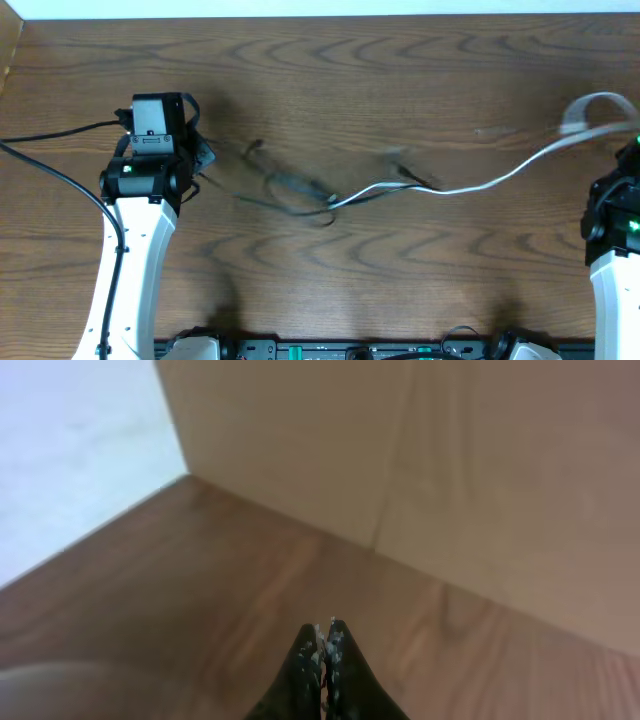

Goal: Untangle cables

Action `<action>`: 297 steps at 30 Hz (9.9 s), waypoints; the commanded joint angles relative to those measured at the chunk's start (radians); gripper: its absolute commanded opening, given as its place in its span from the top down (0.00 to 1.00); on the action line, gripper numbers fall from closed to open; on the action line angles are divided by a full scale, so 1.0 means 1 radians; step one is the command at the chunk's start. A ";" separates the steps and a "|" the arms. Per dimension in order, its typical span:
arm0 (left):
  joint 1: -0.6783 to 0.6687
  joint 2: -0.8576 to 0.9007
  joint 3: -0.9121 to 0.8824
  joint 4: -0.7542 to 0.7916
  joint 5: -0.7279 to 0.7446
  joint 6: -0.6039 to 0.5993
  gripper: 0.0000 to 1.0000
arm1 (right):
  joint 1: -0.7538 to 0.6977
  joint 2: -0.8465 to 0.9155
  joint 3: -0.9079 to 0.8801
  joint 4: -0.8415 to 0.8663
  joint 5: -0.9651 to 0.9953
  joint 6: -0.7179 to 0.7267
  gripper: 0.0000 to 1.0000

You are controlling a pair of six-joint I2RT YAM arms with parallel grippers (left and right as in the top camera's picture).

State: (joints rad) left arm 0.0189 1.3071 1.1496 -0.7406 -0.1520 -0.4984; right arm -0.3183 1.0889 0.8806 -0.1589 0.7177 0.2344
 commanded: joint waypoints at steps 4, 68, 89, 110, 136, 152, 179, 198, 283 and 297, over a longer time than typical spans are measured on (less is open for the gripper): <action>-0.013 0.010 0.000 0.108 0.353 -0.016 0.92 | -0.011 0.017 0.016 -0.039 -0.435 0.023 0.99; -0.221 0.140 0.000 -0.014 0.558 0.210 0.92 | 0.544 0.510 0.013 -0.151 -0.873 0.092 0.46; -0.221 0.140 0.000 -0.014 0.558 0.210 0.92 | 0.386 0.496 0.078 -0.154 -0.847 0.135 0.99; -0.221 0.140 0.000 -0.014 0.558 0.210 0.92 | -0.132 0.395 0.375 -0.355 -0.571 0.049 0.99; -0.221 0.140 0.000 -0.022 0.558 0.210 0.92 | -0.291 0.482 0.374 -0.323 -0.652 0.048 0.39; -0.231 0.138 0.000 0.224 0.855 0.203 0.92 | -0.090 0.482 0.374 -0.515 -1.304 -0.099 0.18; -0.233 0.135 0.000 0.527 1.147 0.048 0.92 | 0.567 0.817 0.364 -0.350 -1.165 0.000 0.21; -0.232 0.135 0.000 0.014 0.162 0.154 0.92 | 0.436 0.709 0.471 -0.515 -0.724 -0.049 0.99; -0.478 0.149 0.000 0.149 0.338 0.377 0.12 | 0.247 0.437 0.550 -0.896 -0.881 0.018 0.36; -0.537 0.150 0.000 0.393 0.395 0.446 0.12 | 0.247 0.437 0.465 -0.872 -0.881 0.018 0.36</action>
State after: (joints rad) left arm -0.5186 1.4517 1.1416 -0.3885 0.2310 -0.0727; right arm -0.0750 1.5303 1.3499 -1.0344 -0.1741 0.2665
